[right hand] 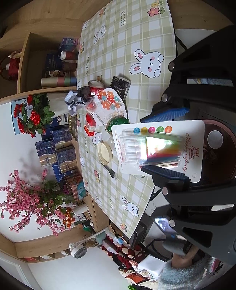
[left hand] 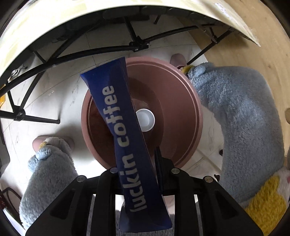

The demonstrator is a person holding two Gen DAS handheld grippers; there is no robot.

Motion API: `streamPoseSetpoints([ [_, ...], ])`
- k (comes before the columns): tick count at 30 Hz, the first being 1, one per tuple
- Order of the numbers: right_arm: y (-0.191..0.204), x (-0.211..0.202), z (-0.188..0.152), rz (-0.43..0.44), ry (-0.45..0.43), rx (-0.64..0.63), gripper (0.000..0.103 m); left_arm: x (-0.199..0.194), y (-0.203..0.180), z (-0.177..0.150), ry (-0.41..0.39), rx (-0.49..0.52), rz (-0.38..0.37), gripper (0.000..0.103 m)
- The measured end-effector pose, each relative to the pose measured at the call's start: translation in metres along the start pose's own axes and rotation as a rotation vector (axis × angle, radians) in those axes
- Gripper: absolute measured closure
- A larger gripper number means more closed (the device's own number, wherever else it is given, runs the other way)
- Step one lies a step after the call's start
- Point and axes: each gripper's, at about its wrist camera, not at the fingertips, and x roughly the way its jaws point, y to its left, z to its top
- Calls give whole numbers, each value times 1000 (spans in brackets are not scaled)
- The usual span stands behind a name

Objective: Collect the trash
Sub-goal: 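Drop the blue coffee bag from the left gripper into the brown bin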

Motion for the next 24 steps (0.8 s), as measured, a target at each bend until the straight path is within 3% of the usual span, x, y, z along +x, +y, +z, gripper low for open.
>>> streamPoseSetpoints([
  [2, -2, -1, 0, -9, -1, 3, 55, 4, -2, 7, -12, 8, -1, 81],
  [5, -5, -2, -1, -22, 2, 5, 55, -2, -7, 15, -55, 20, -19, 68],
  [9, -5, -3, -3, -36, 10, 1, 55, -27, -11, 19, -162, 17, -17, 58],
  [12, -6, -3, -5, -44, 20, -3, 55, -58, -14, 13, -291, 41, -43, 39],
  [18, -2, 6, -14, -44, 59, 2, 55, -118, -2, -11, -525, -26, -14, 17],
  [24, 15, 24, -26, -22, 123, -36, 55, -158, 18, -48, -736, -168, -2, 7],
])
